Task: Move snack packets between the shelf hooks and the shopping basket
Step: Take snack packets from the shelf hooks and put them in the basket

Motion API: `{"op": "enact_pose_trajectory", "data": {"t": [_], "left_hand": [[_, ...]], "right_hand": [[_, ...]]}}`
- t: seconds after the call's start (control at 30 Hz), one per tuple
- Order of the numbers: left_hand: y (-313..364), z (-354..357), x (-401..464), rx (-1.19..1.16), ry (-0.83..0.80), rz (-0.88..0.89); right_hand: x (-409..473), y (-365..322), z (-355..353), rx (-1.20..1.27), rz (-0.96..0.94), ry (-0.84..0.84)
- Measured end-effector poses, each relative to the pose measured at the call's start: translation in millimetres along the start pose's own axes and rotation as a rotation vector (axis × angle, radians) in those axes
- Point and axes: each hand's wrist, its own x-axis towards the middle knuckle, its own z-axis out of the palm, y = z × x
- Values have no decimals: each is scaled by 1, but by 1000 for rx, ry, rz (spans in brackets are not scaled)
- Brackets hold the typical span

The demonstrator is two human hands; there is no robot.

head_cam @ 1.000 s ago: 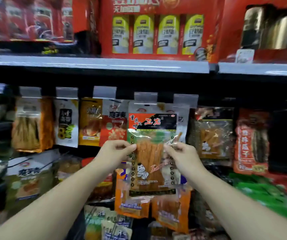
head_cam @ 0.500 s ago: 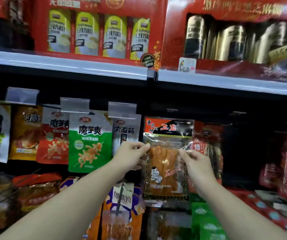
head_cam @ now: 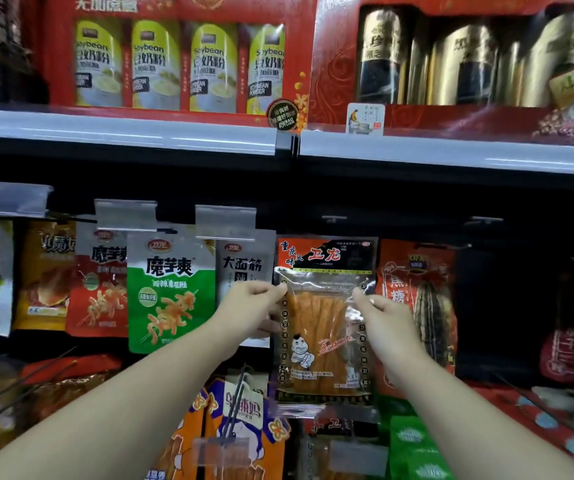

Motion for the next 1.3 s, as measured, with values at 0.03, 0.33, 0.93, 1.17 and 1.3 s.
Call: {"op": "enact_pose_trajectory", "data": {"t": [0.03, 0.33, 0.93, 1.17, 1.3], "left_hand": [[1, 0, 2, 4, 7, 4], [22, 2, 25, -156, 79, 29], [16, 15, 57, -203, 154, 24], [7, 20, 79, -200, 191, -24], [3, 23, 94, -167, 241, -43]], "right_hand": [[1, -1, 1, -10, -3, 10], [12, 7, 0, 36, 0, 16], [50, 2, 4, 121, 44, 94], [67, 12, 13, 58, 75, 79], [79, 21, 17, 80, 99, 75]]}}
